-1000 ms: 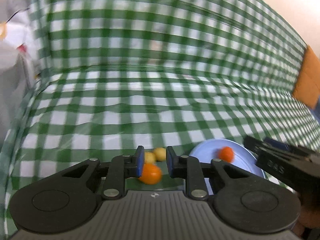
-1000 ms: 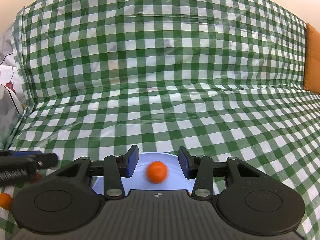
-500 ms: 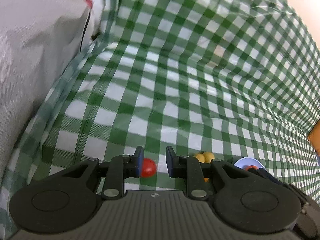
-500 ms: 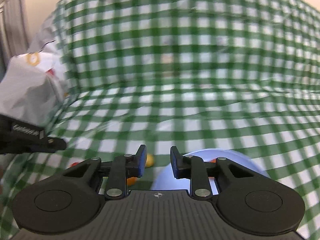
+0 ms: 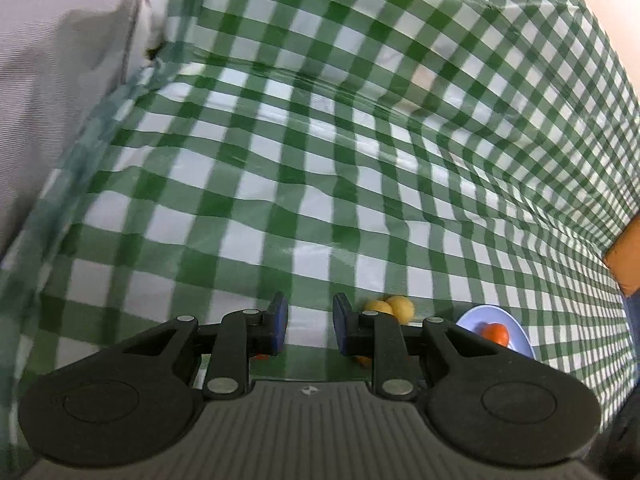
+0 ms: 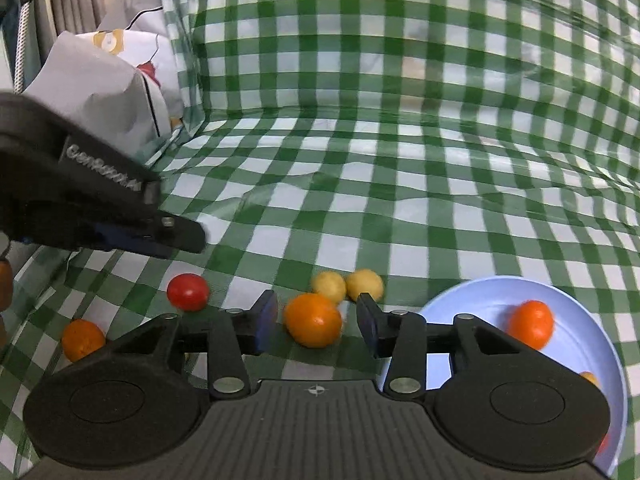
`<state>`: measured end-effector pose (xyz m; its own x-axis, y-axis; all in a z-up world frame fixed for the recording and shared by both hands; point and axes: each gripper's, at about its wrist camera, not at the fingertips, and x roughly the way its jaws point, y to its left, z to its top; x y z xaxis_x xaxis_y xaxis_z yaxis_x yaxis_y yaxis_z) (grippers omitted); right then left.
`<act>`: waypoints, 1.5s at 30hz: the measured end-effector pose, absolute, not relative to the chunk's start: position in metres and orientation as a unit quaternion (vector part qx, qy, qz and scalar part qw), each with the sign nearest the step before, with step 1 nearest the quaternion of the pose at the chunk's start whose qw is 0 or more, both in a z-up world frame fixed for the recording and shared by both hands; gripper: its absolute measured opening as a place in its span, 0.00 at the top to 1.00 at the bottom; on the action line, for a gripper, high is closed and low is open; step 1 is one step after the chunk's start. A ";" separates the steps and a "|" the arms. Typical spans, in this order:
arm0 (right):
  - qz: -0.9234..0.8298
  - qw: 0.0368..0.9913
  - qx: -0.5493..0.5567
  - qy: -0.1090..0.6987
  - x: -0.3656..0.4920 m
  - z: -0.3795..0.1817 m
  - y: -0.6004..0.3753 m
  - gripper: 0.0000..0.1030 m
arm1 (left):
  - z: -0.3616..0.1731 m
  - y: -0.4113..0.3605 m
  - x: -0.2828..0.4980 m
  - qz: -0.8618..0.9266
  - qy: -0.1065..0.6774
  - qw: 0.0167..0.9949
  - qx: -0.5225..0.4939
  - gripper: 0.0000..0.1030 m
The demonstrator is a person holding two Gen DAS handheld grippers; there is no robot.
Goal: Organize fruits
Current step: 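Move both tools back toward the remaining fruit beside the plate, then grasp a yellow round fruit with the left tool while the right tool grasps an orange cherry tomato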
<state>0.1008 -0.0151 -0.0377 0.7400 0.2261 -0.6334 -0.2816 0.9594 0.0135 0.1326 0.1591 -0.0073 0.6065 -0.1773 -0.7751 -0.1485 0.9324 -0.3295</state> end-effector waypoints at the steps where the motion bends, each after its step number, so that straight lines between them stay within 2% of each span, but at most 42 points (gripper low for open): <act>1: 0.139 0.929 -0.047 0.340 0.104 -0.040 -0.012 0.54 | -0.009 0.157 0.136 -0.015 0.446 0.876 -0.184 0.74; 6: 0.134 0.923 -0.090 0.350 0.114 -0.050 0.001 0.54 | -0.014 0.151 0.154 -0.054 0.453 0.868 -0.194 0.74; 9: 0.131 0.919 -0.090 0.362 0.112 -0.049 -0.002 0.63 | -0.019 0.145 0.166 -0.081 0.464 0.860 -0.197 0.74; 11: 0.146 0.914 -0.081 0.369 0.108 -0.047 -0.006 0.64 | -0.023 0.140 0.173 -0.096 0.471 0.853 -0.202 0.74; 22: 0.164 0.907 -0.071 0.381 0.104 -0.049 -0.018 0.64 | -0.054 0.095 0.199 -0.114 0.524 0.834 -0.127 0.73; 23: 0.164 0.907 -0.069 0.381 0.105 -0.049 -0.018 0.64 | -0.057 0.093 0.200 -0.112 0.526 0.835 -0.119 0.78; 24: 0.165 0.907 -0.068 0.381 0.105 -0.049 -0.019 0.64 | -0.059 0.093 0.200 -0.112 0.528 0.834 -0.116 0.78; 31: 0.162 0.912 -0.045 0.373 0.105 -0.044 -0.027 0.64 | -0.042 0.107 0.191 -0.090 0.511 0.847 -0.117 0.78; 34: 0.170 0.914 -0.038 0.365 0.102 -0.039 -0.025 0.64 | -0.035 0.111 0.185 -0.068 0.513 0.852 -0.083 0.78; 37: 0.182 0.905 -0.052 0.380 0.103 -0.046 -0.016 0.64 | -0.038 0.112 0.184 -0.058 0.529 0.845 -0.051 0.78; 39: 0.181 0.900 -0.067 0.390 0.105 -0.052 -0.011 0.63 | -0.044 0.113 0.185 -0.053 0.532 0.844 -0.044 0.72; 45: 0.182 0.903 -0.071 0.383 0.104 -0.055 -0.007 0.63 | -0.050 0.108 0.192 -0.052 0.525 0.848 -0.051 0.72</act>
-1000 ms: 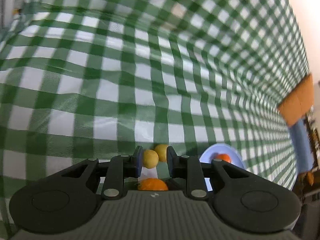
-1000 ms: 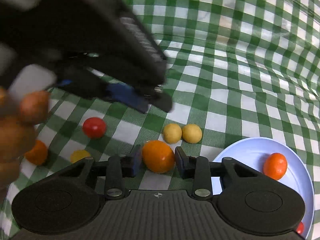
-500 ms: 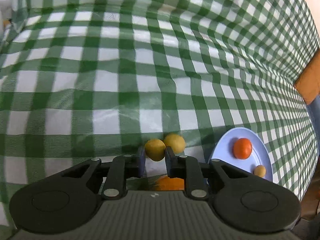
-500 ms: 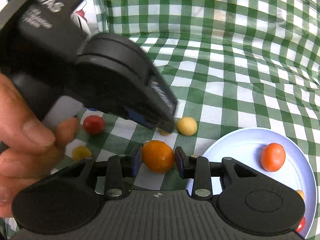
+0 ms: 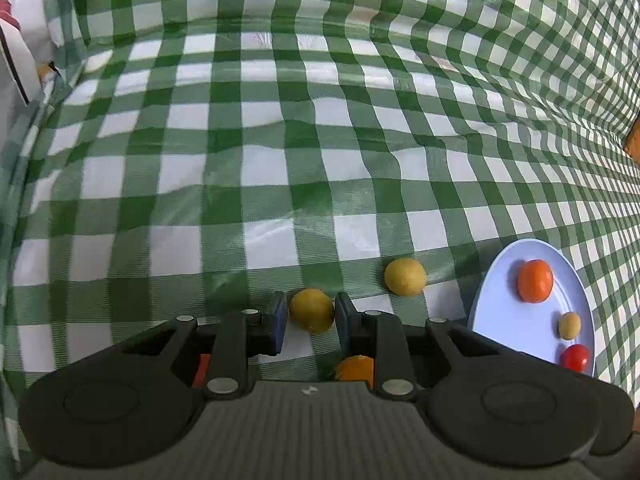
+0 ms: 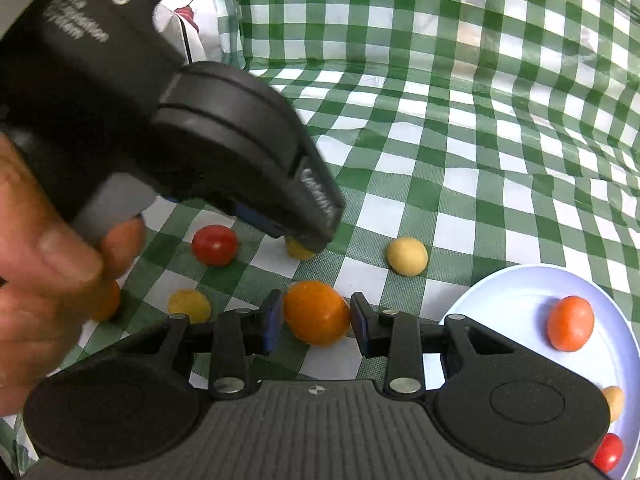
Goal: Organize fruits
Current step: 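Grasp a yellow round fruit with the left tool while the right tool grasps an orange cherry tomato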
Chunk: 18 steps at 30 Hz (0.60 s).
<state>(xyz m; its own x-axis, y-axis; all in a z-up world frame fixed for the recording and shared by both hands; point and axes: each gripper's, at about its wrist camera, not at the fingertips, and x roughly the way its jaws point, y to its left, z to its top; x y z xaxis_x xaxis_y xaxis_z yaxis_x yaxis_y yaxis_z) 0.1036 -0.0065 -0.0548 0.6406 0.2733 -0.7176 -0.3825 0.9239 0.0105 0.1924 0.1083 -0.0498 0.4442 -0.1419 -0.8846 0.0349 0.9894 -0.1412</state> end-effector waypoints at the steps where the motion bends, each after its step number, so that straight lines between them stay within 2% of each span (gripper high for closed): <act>1: 0.181 0.903 -0.072 0.382 0.104 -0.055 -0.007 0.63 | -0.052 0.108 0.192 -0.050 0.526 0.847 -0.049 0.72; 6: 0.178 0.904 -0.068 0.383 0.105 -0.053 -0.006 0.63 | -0.054 0.105 0.193 -0.045 0.521 0.851 -0.041 0.73; 18: 0.148 0.929 -0.043 0.336 0.089 -0.021 -0.018 0.63 | -0.015 0.117 0.163 -0.012 0.466 0.882 -0.069 0.73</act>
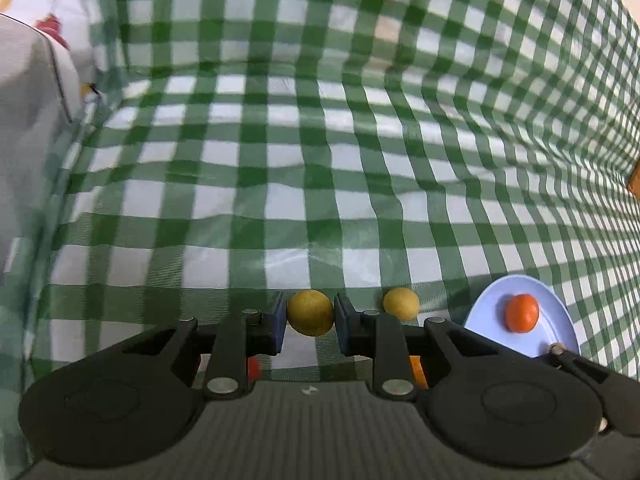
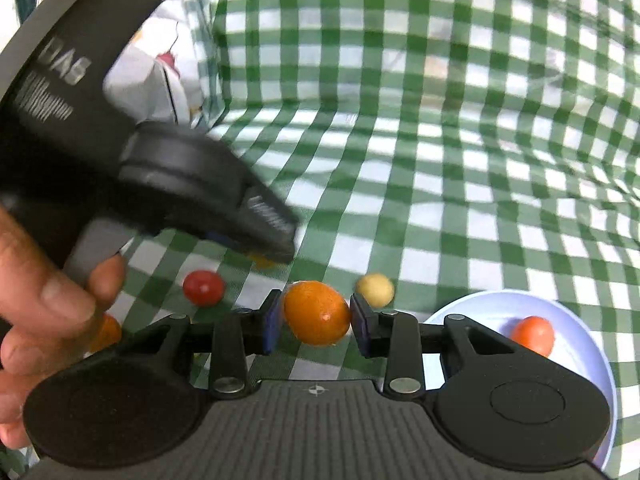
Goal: Organize fruits
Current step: 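Grasp a yellow round fruit with the left tool while the right tool grasps an orange cherry tomato, then carry both fruits over the blue plate and open both tools to release them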
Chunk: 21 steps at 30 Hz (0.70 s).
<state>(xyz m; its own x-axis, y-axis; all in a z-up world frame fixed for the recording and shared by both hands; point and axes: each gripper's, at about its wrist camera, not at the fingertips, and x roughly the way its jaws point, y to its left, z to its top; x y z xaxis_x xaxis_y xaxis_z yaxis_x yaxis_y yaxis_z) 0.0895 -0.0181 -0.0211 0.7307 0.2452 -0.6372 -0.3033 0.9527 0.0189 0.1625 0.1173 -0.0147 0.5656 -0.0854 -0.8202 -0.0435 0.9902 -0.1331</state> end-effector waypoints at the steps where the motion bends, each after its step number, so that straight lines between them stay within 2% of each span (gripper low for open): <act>1: 0.144 0.932 -0.040 0.331 0.088 -0.018 -0.020 0.63 | -0.010 0.115 0.159 -0.007 0.459 0.886 -0.069 0.73; 13: 0.102 0.956 -0.004 0.274 0.033 0.033 -0.064 0.63 | 0.034 0.115 0.066 0.051 0.377 0.922 -0.068 0.73; 17: 0.083 0.960 0.006 0.268 0.011 0.026 -0.086 0.63 | 0.033 0.106 0.042 0.048 0.390 0.918 -0.061 0.73; 21: 0.058 0.951 0.024 0.303 0.006 0.009 -0.103 0.64 | 0.021 0.098 0.028 0.026 0.428 0.901 -0.068 0.73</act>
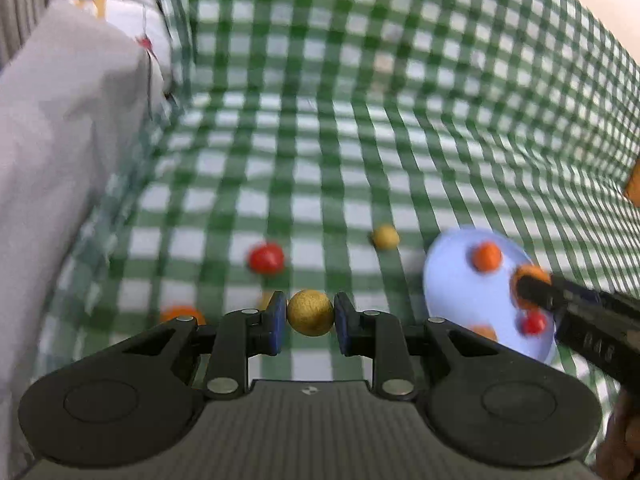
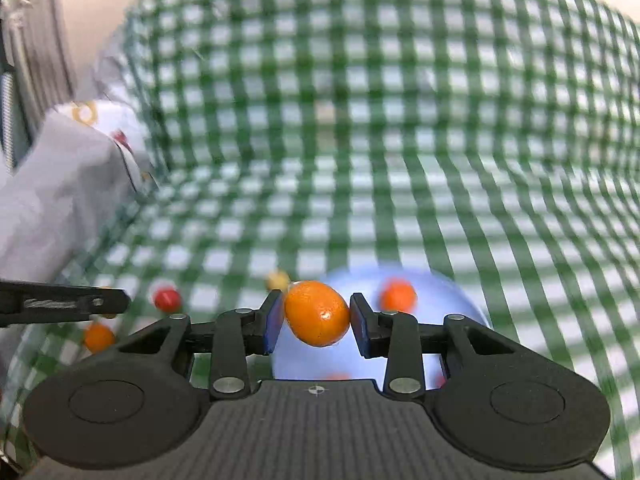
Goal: Organize fruits
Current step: 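Carry both fruits over the blue plate and open both tools to release them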
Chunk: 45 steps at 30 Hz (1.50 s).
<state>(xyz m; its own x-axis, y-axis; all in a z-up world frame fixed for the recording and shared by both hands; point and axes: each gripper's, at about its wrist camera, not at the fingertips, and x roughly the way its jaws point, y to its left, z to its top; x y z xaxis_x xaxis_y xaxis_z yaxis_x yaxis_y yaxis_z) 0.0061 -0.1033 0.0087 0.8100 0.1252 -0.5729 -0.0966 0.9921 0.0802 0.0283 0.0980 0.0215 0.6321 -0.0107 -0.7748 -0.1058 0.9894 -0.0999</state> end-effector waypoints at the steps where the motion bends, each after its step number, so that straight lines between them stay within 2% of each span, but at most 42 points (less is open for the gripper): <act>1: 0.056 0.952 0.019 0.301 0.005 0.008 -0.105 0.64 | 0.018 0.096 0.028 0.024 0.434 0.898 -0.067 0.73; 9: 0.038 0.957 -0.070 0.279 -0.001 0.005 -0.121 0.64 | 0.009 0.090 0.037 0.026 0.440 0.896 -0.056 0.73; 21: 0.001 0.958 -0.047 0.282 0.007 0.003 -0.165 0.63 | 0.004 0.062 0.054 0.015 0.430 0.901 -0.047 0.73; 32: -0.042 0.957 0.024 0.286 0.014 0.005 -0.200 0.63 | 0.009 0.037 0.059 -0.029 0.392 0.918 -0.048 0.73; 45: -0.019 0.959 0.017 0.282 0.019 0.005 -0.190 0.63 | 0.004 -0.025 0.042 -0.111 0.345 0.931 0.040 0.73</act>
